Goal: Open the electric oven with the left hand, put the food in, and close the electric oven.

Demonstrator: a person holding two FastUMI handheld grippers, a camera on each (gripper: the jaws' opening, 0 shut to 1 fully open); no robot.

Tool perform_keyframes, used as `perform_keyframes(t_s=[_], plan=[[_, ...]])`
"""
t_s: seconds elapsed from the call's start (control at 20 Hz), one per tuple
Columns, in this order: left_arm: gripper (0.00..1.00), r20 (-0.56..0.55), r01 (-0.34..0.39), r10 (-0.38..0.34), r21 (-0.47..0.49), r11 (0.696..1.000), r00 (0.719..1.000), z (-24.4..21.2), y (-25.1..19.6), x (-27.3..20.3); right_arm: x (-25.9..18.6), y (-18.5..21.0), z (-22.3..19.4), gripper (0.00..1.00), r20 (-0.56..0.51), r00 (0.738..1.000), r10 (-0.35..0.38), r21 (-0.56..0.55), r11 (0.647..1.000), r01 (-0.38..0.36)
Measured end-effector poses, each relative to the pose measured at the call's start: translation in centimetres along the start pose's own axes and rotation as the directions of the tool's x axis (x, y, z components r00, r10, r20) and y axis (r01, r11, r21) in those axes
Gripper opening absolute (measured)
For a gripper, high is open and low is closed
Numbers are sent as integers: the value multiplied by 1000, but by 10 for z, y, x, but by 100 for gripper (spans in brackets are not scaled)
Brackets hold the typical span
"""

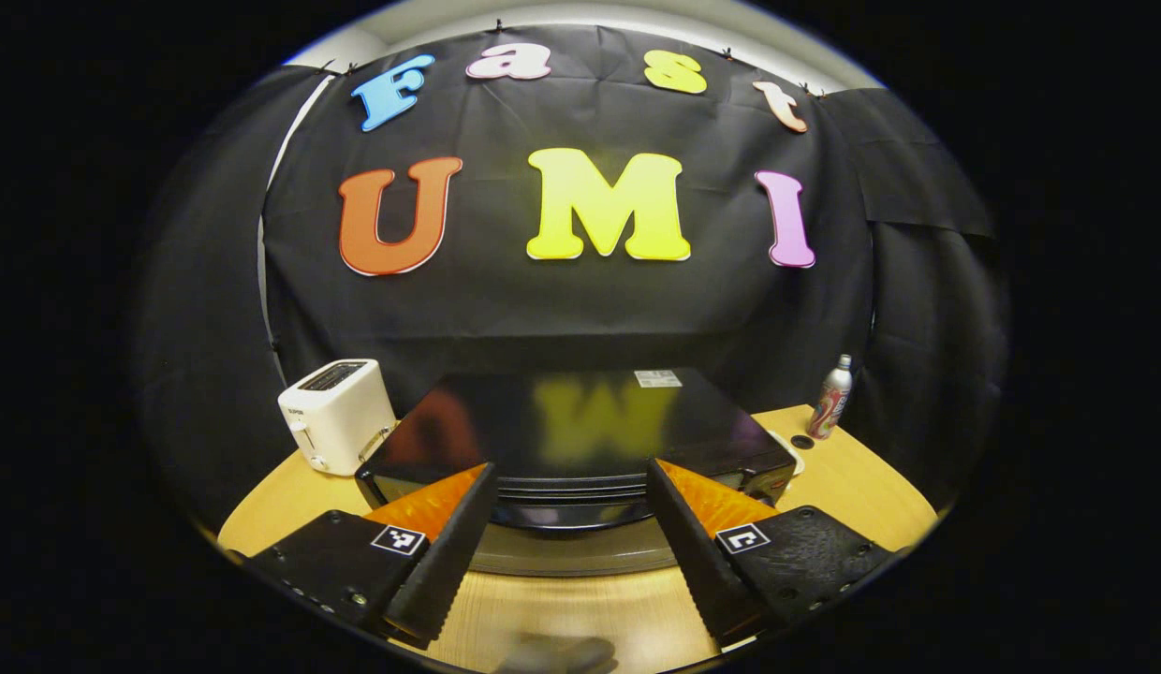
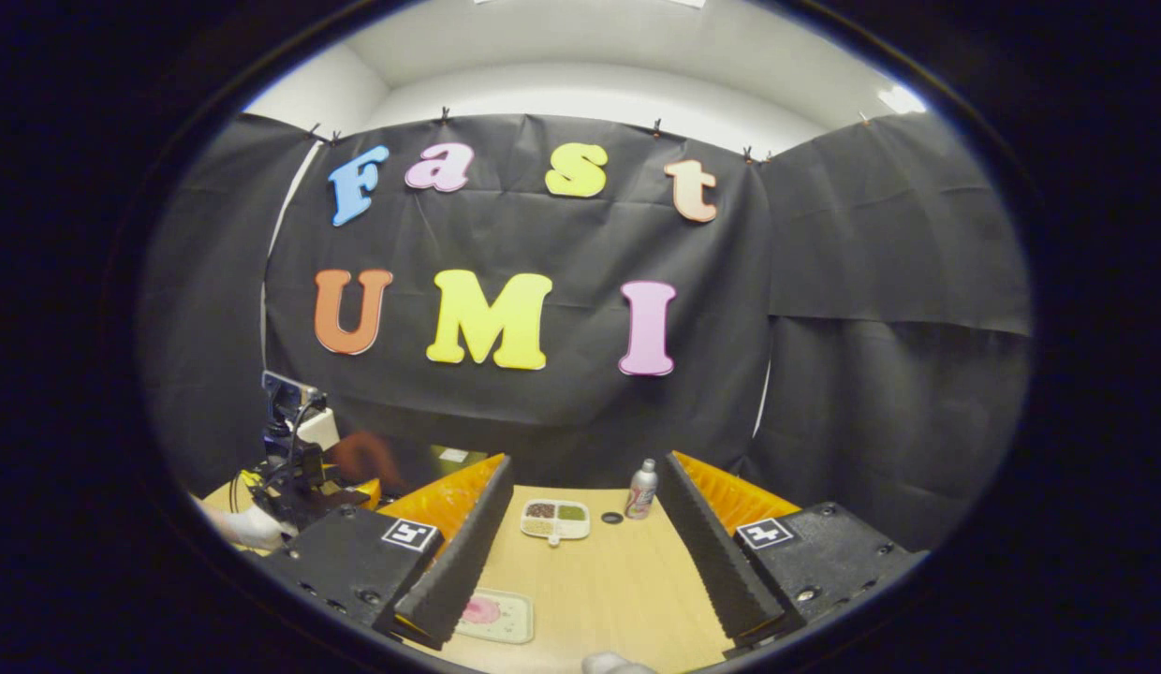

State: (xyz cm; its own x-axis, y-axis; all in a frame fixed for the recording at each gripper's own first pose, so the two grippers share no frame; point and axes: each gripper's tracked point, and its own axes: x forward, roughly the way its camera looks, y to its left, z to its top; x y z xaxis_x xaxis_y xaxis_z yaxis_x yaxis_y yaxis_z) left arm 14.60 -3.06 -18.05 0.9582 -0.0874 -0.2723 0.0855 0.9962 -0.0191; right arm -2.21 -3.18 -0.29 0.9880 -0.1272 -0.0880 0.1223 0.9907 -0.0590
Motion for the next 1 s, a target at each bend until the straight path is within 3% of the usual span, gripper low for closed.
perform_keyframes(t_s=[0.45,1.0], plan=[[97,-32,-15,16,16,1000,999,-11,0,3,3,3,-14,97,-35,999,-6,14,1000,7],[96,-76,-14,16,22,1000,997,-60,-6,-64,-6,18,-25,96,-42,998,43,28,999,-42]])
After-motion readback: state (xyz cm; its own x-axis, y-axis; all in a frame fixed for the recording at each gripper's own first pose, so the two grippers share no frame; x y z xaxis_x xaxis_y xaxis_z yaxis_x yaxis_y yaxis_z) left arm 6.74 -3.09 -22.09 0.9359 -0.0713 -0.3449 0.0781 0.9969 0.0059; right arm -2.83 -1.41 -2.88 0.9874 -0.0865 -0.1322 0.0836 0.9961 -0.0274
